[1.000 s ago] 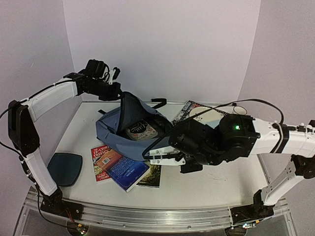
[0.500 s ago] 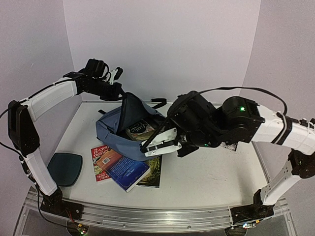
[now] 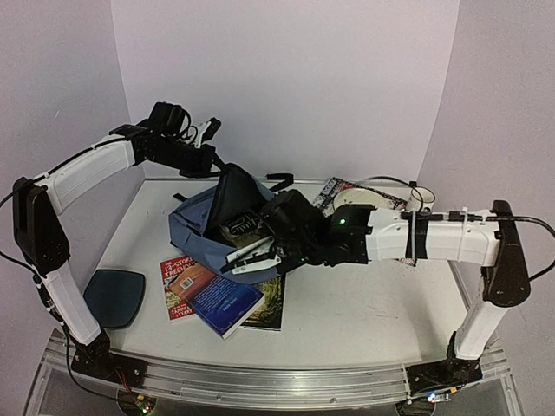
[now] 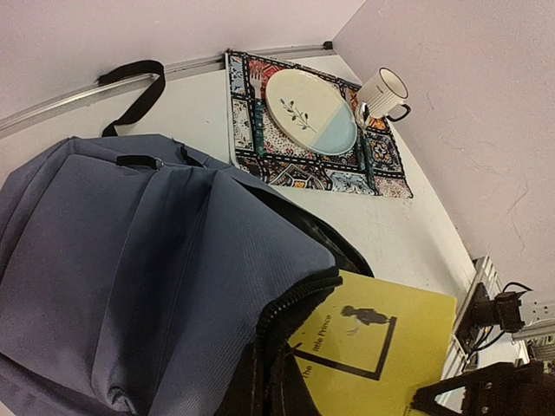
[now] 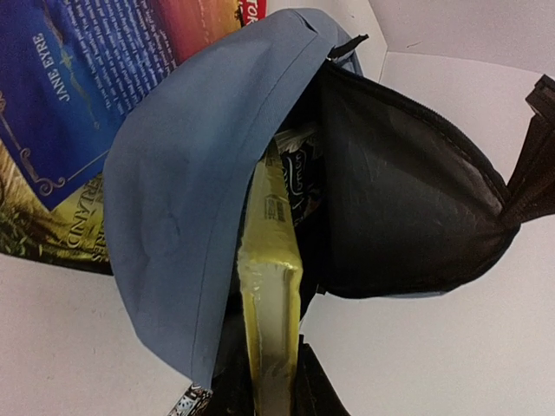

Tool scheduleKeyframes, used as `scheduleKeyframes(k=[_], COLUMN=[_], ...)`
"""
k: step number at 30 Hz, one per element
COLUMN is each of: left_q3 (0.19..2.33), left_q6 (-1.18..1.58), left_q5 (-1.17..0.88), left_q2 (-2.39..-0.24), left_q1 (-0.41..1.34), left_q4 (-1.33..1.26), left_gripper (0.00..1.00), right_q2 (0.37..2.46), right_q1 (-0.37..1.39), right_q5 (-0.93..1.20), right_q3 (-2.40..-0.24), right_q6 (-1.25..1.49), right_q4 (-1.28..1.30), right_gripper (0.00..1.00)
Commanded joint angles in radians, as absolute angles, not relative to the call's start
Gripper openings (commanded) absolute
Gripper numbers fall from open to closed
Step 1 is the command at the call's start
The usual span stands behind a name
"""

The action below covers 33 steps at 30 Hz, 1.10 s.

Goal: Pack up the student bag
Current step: Place the book in the largest pocket of the bag.

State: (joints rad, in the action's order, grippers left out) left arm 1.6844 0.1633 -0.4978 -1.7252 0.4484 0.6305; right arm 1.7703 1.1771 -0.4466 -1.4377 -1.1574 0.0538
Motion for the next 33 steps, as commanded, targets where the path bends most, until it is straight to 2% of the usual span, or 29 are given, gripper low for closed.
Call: scheduleKeyframes(k=[1, 22, 33], left_q3=[1.745, 1.764, 1.759], left_q6=[0.148, 0.155, 0.166], left_q5=[-0.547, -0.629, -0.669], left_q2=[-1.645, -1.614, -1.610], left_q1=[0.442, 0.442, 0.443], left_q4=[0.608, 0.638, 0.647], left_gripper=[0.00, 0.00, 0.00], right_q2=[1.786, 2.064, 2.309], right_q1=[1.171, 1.043, 0.970], right_q5=[-0.452, -0.327, -0.215], right_q3=[-1.475, -1.443, -1.633], right_q6=[-1.215, -1.271, -1.272], right_q4=[-0.191, -0.599, -0.619], right_gripper=[0.00, 0.00, 0.00])
